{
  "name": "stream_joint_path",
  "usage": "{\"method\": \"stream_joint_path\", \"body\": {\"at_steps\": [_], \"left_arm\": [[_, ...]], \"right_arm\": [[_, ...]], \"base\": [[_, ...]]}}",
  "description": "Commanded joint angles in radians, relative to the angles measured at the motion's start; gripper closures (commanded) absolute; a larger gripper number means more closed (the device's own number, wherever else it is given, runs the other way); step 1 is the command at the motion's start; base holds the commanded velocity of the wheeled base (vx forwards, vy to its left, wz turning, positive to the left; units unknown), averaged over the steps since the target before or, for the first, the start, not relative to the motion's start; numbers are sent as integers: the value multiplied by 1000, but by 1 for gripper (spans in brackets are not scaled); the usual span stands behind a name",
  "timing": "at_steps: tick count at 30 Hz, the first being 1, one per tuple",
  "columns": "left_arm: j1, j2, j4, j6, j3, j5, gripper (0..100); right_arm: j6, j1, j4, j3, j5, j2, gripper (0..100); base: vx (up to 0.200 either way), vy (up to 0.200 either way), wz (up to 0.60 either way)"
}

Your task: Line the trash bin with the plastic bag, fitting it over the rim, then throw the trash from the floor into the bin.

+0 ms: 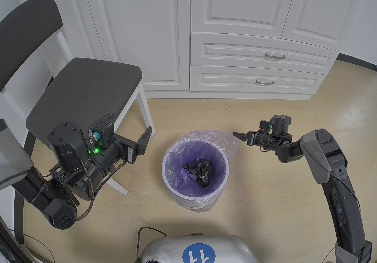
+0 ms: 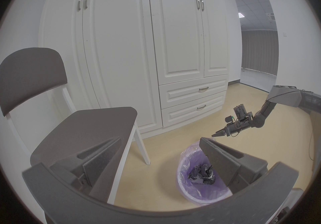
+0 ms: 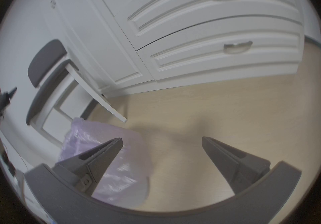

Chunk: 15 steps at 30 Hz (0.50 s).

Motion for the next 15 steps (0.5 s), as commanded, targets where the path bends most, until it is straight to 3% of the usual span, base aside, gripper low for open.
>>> {"method": "stream_joint_path", "body": {"at_steps": [1,10,13,15], "left_arm": [[3,34,-16,17,-1,0,0],[5,53,-63,19,1,2,0],[5,51,-63,19,1,2,0],[5,51,-65,19,2,2,0]], "right_arm": [[76,83,-26,-32,3,72,0],[52,115,28,-32,1,93,0],[-60,105,192,-32,1,92,0],[-87,101,226,-32,1,92,0]], "base": [[0,0,0],[0,0,0],[0,0,0],[0,0,0]]}}
